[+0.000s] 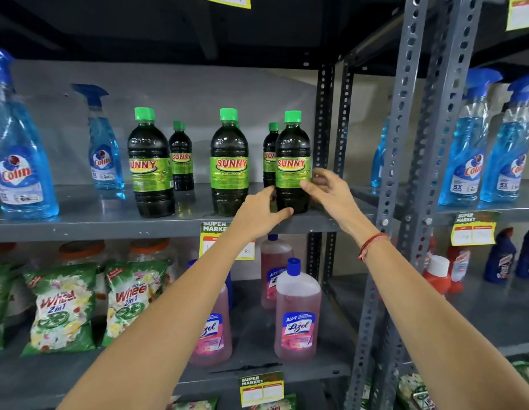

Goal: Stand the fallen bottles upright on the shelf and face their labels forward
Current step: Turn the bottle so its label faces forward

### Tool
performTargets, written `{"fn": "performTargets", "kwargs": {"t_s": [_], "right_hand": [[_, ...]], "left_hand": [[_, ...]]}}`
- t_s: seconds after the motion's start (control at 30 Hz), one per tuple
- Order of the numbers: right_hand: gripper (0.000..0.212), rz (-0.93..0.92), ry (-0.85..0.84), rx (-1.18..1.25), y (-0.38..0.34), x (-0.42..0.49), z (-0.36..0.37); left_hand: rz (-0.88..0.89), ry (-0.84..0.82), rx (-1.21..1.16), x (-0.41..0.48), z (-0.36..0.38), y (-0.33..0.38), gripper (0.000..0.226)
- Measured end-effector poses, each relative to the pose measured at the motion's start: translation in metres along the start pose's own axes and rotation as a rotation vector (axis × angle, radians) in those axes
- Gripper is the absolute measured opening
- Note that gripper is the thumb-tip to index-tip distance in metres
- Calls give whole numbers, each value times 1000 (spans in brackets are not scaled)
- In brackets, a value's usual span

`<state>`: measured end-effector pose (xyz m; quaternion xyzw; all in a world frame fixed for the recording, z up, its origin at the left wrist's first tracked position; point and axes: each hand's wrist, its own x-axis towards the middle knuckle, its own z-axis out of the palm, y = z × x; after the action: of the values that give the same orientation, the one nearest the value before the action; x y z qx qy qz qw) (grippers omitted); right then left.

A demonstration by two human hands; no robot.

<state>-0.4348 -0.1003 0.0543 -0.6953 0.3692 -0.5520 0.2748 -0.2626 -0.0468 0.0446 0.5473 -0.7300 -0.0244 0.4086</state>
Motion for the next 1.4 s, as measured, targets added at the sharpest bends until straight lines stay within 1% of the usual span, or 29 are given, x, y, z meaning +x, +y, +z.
{"fn": "performTargets", "kwargs": {"t_s": [0.03,0.07,0.1,0.13,0.17,0.2,0.23,0.27,0.3,0.33,0.4,0.47,0.53,0.6,0.67,0.8,1.0,1.1,1.17,1.23,1.3,1.33,1.4], "right_hand": [[51,-48,135,24,-1,-6,5],[44,-111,262,37,-3,-14,11],[38,-180,359,38,-8,-22,19],[32,-239,412,29,-13,-29,27],[28,-284,417,20,-20,-35,37],[27,-316,385,3,-28,-39,47],[28,-339,333,-19,-34,-41,59],[31,-350,280,-49,-40,-40,71],[36,-346,232,-82,-43,-38,82],[44,-327,186,-112,-46,-34,91],[64,-240,81,-120,-49,-26,108],[80,-137,-16,-77,-48,-20,120],[83,-88,-81,-72,-46,-15,124],[81,-63,-125,-87,-44,-12,126],[82,-43,-127,-86,-42,-10,125],[82,-49,-72,-92,-41,-12,126],[79,-92,-65,-110,-39,-13,127],[77,-122,-51,-143,-39,-16,128],[71,-183,40,-115,-40,-22,130],[59,-305,226,-112,-37,-28,134],[41,-449,365,-116,-38,-37,139],[35,-499,382,-108,-41,-40,143],[28,-550,344,-100,-50,-47,155]], "left_hand": [[21,60,-18,-6,-5,-3,58],[50,138,-49,-13,-10,-7,52],[83,230,-89,-21,-17,-13,42],[126,335,-116,-27,-24,-20,31],[165,446,-120,-33,-32,-28,22],[193,549,-111,-37,-39,-36,17],[200,626,-106,-40,-46,-43,16],[192,662,-109,-41,-51,-52,18],[163,650,-118,-40,-55,-59,25],[119,601,-125,-39,-59,-66,37],[48,428,-110,-35,-66,-79,61],[45,275,-55,-31,-71,-85,75],[65,205,-55,-28,-73,-86,77],[51,178,-71,-26,-73,-85,77],[37,145,-100,-24,-74,-85,76],[30,82,-127,-22,-79,-83,77],[33,84,-111,-23,-80,-84,82],[35,88,-99,-24,-80,-84,79],[55,90,-62,-29,-80,-81,73],[82,116,-73,-38,-81,-79,67],[117,223,-109,-50,-85,-81,58],[125,299,-127,-55,-88,-86,54],[134,465,-152,-64,-97,-99,42]]}}
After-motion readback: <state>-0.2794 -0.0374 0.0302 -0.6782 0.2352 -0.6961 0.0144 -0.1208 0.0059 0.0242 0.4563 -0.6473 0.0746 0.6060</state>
